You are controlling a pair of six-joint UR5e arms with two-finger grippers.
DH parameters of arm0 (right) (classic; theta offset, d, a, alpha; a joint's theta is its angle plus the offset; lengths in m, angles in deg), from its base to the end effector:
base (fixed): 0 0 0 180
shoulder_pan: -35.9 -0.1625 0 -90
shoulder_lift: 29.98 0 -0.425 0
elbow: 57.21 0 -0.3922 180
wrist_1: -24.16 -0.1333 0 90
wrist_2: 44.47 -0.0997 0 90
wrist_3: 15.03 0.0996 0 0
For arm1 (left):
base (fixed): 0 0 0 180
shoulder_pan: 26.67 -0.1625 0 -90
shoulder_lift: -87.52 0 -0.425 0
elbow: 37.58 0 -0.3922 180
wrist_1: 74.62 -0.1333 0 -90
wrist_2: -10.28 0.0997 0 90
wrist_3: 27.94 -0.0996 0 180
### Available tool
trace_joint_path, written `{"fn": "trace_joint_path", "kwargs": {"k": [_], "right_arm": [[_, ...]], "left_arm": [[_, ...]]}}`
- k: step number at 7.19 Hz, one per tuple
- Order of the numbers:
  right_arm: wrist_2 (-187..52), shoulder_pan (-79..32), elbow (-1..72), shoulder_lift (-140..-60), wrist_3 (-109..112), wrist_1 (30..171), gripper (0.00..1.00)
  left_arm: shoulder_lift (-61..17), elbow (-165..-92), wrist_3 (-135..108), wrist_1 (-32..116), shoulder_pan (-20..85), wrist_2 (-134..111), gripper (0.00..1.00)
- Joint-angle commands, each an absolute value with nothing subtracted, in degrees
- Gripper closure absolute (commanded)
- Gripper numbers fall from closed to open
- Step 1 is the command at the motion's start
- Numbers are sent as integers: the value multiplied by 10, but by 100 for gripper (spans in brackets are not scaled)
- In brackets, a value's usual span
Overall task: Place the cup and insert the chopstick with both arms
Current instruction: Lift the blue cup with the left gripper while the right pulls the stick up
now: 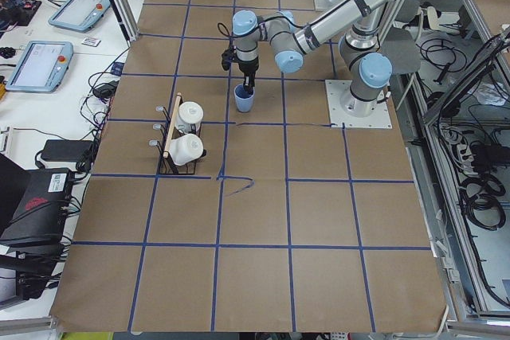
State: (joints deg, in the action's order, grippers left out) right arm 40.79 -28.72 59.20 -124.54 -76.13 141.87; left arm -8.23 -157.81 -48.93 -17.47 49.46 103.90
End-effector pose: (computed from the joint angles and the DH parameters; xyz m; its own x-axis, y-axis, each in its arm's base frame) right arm -0.0605 -0.4578 0.3516 -0.8102 -0.5841 0.0497 -0.5854 0.8016 -0.1213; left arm -0.0145 -0.4713 0.2502 -0.9911 0.1270 -0.0393 0.1239 0.9896 0.0736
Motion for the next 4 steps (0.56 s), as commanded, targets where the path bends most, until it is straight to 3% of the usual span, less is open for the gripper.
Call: {"fn": "trace_joint_path", "kwargs": {"k": [1, 4], "right_arm": [[408, -287, 590, -1246, -746, 1417, 87], [411, -287, 552, -1256, -735, 1388, 99]], "left_arm": [[-78, -1555, -377, -175, 523, 948, 100], [-139, -1427, -157, -181, 698, 918, 100]]}}
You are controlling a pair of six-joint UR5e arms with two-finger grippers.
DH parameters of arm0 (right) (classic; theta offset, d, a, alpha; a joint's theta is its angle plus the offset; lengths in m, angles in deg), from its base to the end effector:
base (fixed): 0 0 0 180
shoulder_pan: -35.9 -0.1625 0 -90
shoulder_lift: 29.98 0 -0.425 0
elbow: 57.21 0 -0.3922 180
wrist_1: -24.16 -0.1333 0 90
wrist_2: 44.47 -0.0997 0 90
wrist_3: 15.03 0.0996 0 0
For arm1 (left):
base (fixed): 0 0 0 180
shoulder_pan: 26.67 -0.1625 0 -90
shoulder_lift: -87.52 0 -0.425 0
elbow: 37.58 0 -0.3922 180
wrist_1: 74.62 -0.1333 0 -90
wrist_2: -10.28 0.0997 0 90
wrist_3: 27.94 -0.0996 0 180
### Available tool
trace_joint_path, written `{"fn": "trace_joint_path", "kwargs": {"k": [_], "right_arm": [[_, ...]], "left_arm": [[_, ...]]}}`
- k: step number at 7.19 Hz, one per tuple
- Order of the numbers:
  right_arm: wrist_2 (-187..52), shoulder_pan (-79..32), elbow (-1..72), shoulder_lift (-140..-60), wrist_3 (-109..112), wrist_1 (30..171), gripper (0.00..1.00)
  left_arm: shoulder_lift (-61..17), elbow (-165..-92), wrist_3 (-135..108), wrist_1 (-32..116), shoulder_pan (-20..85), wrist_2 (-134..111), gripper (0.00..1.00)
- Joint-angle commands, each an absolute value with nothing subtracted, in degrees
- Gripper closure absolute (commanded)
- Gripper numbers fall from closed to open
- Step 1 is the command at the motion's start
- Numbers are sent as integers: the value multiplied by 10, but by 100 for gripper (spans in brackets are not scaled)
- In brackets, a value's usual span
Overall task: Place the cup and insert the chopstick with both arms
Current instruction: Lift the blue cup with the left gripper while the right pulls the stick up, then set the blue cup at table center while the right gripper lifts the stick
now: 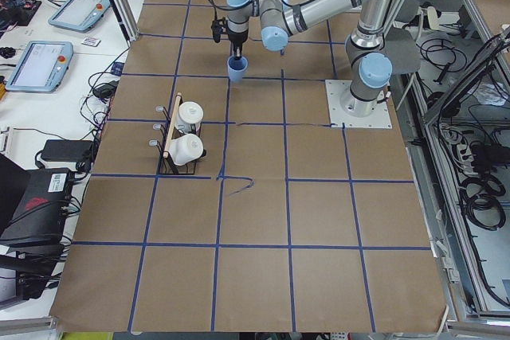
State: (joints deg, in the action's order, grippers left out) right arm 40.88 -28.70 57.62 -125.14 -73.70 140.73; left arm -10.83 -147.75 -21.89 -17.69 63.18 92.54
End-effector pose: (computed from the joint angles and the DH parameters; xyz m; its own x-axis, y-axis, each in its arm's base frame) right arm -0.0619 -0.4599 0.3672 -0.8341 -0.5483 0.0608 -0.5512 0.8240 -0.1312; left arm -0.1454 -0.5139 0.3053 -0.9851 -0.0970 0.1419 -0.1070 0.9921 -0.0647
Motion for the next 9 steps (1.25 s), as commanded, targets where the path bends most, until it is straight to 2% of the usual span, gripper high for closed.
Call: {"fn": "trace_joint_path", "kwargs": {"k": [1, 3, 6, 7, 8, 9], "right_arm": [[409, -287, 503, -1257, -735, 1295, 100], [414, -288, 444, -1259, -735, 1253, 100], [362, -292, 343, -1254, -704, 1153, 100], [354, -296, 339, -1254, -690, 1154, 100], [305, -301, 339, -1253, -669, 1154, 100], [292, -325, 339, -1248, -644, 1160, 100]], "left_arm": [[-178, -1388, -154, -214, 748, 920, 100], [-260, -1317, -150, -287, 804, 924, 100], [-351, -1240, -130, -282, 825, 929, 100], [-366, -1223, -86, -282, 829, 928, 70], [-373, -1213, -74, -283, 835, 932, 1], [-376, -1206, -58, -283, 835, 932, 0]]}}
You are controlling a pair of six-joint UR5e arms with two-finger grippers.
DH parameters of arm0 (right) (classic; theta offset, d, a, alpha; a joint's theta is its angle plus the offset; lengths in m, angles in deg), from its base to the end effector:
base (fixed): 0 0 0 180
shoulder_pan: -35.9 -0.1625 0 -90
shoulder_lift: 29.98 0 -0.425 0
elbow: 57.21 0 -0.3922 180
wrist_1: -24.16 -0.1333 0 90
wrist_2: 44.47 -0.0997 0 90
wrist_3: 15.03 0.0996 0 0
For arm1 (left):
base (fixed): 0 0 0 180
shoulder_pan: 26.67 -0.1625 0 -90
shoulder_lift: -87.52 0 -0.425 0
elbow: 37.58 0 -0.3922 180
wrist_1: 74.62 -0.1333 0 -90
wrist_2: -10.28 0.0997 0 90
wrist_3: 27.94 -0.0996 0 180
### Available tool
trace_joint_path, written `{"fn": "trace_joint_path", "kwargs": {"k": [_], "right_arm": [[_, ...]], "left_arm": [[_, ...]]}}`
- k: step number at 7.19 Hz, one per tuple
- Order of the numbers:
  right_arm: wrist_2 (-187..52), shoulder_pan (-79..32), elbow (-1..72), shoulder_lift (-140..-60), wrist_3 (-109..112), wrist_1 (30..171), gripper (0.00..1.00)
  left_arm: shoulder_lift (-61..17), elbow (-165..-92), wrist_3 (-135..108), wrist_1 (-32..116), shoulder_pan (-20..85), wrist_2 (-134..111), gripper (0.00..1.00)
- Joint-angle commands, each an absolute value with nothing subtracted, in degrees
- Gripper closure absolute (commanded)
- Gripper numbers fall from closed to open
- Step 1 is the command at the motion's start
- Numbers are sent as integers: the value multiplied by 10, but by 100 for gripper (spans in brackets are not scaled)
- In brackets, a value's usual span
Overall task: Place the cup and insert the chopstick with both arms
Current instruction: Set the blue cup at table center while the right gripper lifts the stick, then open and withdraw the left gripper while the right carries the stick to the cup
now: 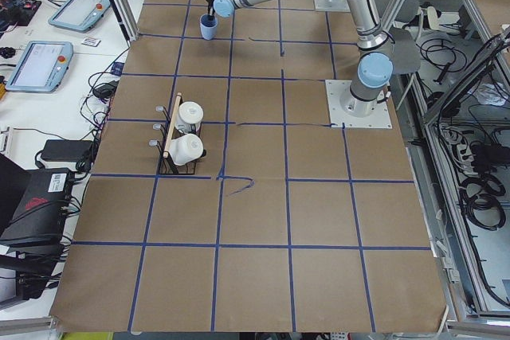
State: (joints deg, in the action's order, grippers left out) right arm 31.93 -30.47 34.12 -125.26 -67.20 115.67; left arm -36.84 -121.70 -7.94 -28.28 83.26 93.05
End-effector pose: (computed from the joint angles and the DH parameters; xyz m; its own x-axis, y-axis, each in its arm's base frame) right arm -0.0410 -0.4848 0.5258 -0.8668 -0.4940 -0.0684 -0.4657 0.8509 -0.2432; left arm -0.3780 -0.6147 0.2571 -0.9784 0.0366 0.2037 -0.0060 0.9788 -0.2045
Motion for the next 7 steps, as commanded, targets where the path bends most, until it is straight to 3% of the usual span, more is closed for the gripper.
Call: {"fn": "trace_joint_path", "kwargs": {"k": [1, 3, 4, 7], "right_arm": [[300, -345, 338, -1243, -637, 1170, 100], [293, -366, 338, -1242, -585, 1185, 100], [290, -400, 338, -1229, -580, 1222, 100], [282, -510, 338, -1179, -458, 1344, 100]], "left_arm": [[-382, -1193, -49, -283, 835, 932, 0], [-376, -1149, -45, -280, 835, 974, 0], [-347, -1127, -46, -207, 842, 994, 0], [-207, -1153, -44, -81, 822, 999, 0]]}}
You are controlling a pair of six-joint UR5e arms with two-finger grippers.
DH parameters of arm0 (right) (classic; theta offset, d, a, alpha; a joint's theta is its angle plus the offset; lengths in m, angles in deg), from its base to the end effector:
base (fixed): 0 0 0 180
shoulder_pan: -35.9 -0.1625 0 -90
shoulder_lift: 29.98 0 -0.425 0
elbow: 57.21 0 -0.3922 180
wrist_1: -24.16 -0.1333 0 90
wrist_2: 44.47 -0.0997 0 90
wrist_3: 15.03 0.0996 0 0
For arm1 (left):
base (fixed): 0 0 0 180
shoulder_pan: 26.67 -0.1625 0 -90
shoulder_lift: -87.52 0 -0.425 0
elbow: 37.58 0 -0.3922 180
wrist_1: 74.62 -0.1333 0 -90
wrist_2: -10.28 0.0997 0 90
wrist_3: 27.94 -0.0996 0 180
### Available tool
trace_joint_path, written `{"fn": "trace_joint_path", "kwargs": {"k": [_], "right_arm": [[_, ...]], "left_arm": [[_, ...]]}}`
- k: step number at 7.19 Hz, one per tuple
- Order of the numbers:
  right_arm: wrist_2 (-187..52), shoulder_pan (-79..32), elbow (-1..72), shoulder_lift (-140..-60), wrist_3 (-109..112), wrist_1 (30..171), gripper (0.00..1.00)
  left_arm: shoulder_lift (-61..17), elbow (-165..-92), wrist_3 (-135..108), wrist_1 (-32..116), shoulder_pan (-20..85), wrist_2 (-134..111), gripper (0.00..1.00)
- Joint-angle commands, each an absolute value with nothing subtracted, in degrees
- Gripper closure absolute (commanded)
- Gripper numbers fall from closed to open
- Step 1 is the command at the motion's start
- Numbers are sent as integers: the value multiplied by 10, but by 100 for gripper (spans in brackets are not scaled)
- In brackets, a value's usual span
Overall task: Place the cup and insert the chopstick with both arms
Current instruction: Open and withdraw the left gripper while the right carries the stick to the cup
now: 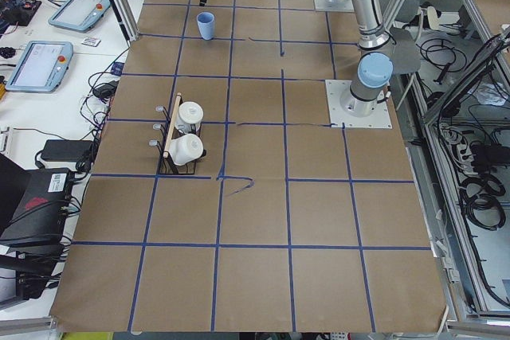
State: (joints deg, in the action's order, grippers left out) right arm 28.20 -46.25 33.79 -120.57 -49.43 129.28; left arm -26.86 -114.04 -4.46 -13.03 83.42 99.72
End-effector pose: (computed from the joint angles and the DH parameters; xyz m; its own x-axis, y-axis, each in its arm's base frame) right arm 0.0920 -0.5259 0.5180 -0.8634 -0.4956 -0.0943 -0.4311 0.8219 -0.3723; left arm -0.3617 -0.5979 0.4110 -0.9909 -0.0391 0.1288 -0.0734 0.9592 -0.2732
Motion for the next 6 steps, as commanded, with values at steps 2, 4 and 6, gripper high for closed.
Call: {"fn": "trace_joint_path", "kwargs": {"k": [2, 4, 6], "right_arm": [[280, -549, 338, -1154, -399, 1406, 100], [280, -589, 338, -1137, -347, 1455, 100], [280, -616, 335, -1094, -336, 1545, 100]], "left_arm": [[-123, -1192, -53, 57, 768, 1000, 0], [-43, -1259, -80, 124, 735, 1004, 0], [-11, -1310, -262, 117, 720, 1004, 0]]}}
